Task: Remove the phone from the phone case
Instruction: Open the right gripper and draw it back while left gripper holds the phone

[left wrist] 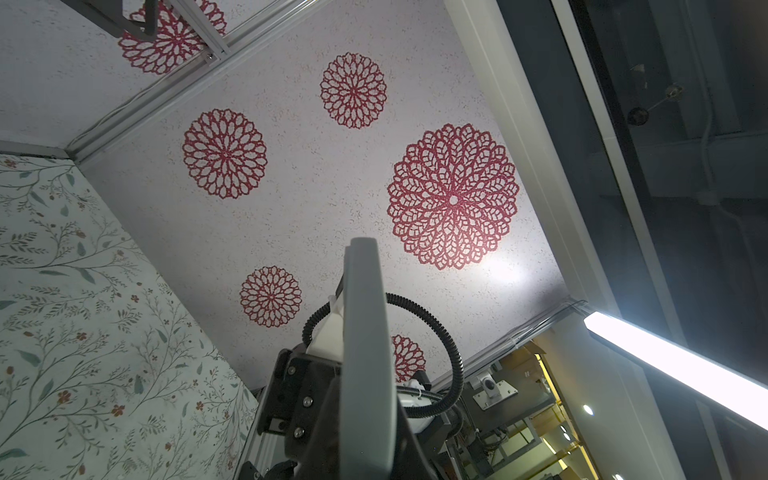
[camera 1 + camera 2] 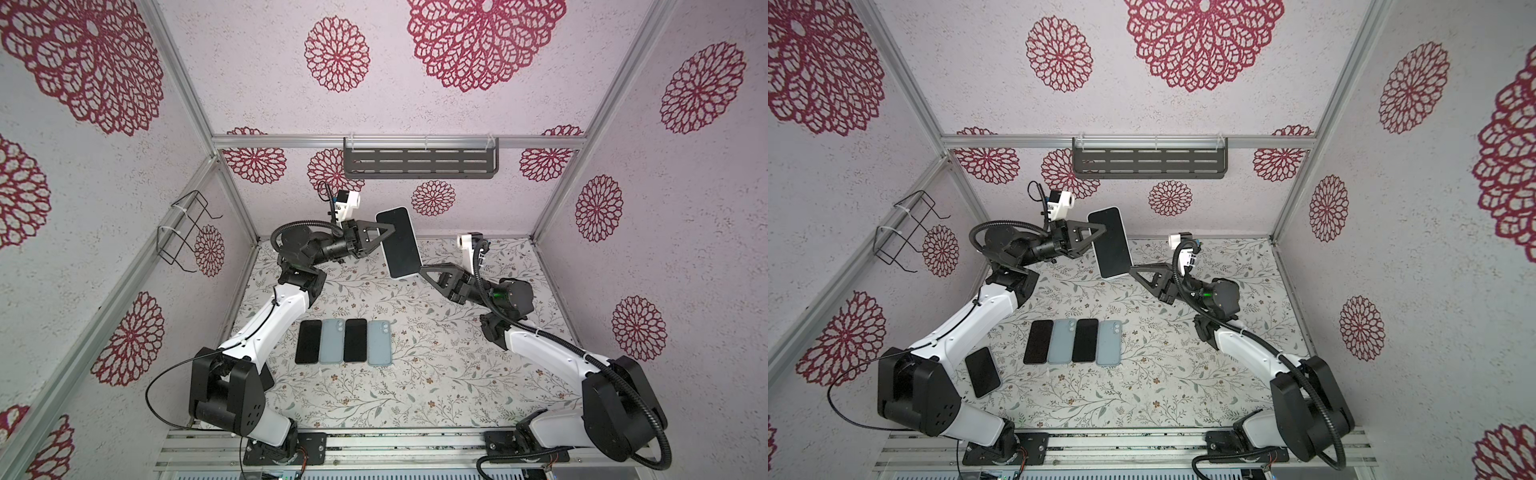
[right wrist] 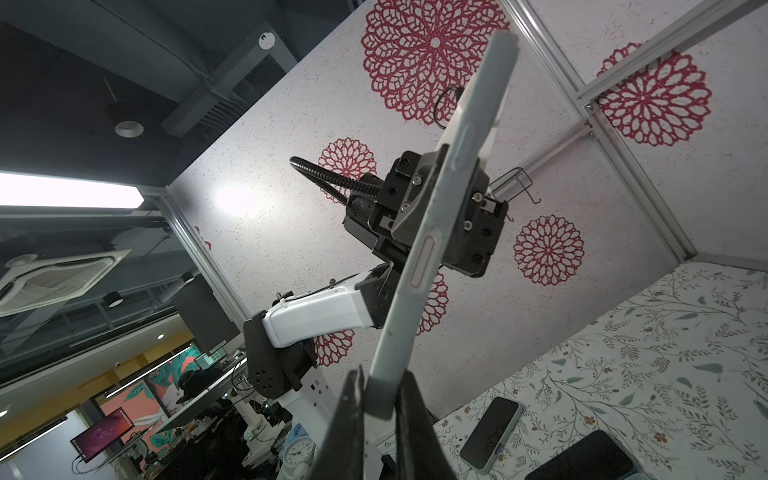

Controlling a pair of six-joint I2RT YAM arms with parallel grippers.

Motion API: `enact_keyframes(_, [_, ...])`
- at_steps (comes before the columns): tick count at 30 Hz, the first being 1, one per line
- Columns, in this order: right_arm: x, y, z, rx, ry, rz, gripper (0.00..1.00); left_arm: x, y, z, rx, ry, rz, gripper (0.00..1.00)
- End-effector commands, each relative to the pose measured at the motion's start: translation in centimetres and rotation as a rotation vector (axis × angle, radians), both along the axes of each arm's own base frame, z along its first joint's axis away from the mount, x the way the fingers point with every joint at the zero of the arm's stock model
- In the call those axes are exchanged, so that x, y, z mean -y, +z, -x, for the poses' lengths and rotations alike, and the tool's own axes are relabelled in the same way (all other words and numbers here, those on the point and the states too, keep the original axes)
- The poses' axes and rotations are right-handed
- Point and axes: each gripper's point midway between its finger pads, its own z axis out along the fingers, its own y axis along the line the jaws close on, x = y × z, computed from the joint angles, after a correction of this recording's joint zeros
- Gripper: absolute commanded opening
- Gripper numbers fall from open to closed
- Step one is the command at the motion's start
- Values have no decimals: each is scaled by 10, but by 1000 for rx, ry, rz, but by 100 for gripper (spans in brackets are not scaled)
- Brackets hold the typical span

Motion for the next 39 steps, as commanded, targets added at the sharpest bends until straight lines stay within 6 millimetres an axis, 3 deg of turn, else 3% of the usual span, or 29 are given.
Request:
enact_keyframes(1, [8, 46, 42, 274, 102, -95, 0, -2, 20, -1, -33, -12, 95, 0])
enact_keyframes(11, [-13, 74, 43, 455, 190, -63, 0, 5, 15, -17, -101, -58, 153, 0])
enact_keyframes(23, [-29, 95, 24, 529, 244, -43, 1, 15, 19, -25, -119, -100, 173, 0])
enact_keyframes(26, [-28, 94, 15, 517, 229, -41, 3, 16, 23, -25, -112, -107, 177, 0])
enact_keyframes(29, [-25, 91, -8, 437, 162, -32, 8, 14, 30, -23, -99, -110, 181, 0])
enact_keyframes(32, [-17, 83, -37, 336, -1, -2, 23, 11, 40, -19, -65, -103, 183, 0])
enact_keyframes(35, [-13, 58, -69, 237, -267, 148, 47, 7, 50, -13, -26, -61, 153, 0])
enact_keyframes(37, [0, 44, -82, 177, -436, 239, 55, 4, 55, -9, 6, -10, 109, 0])
enact_keyframes(39, [13, 35, -80, 124, -506, 259, 61, 1, 57, -6, 31, 61, 40, 0])
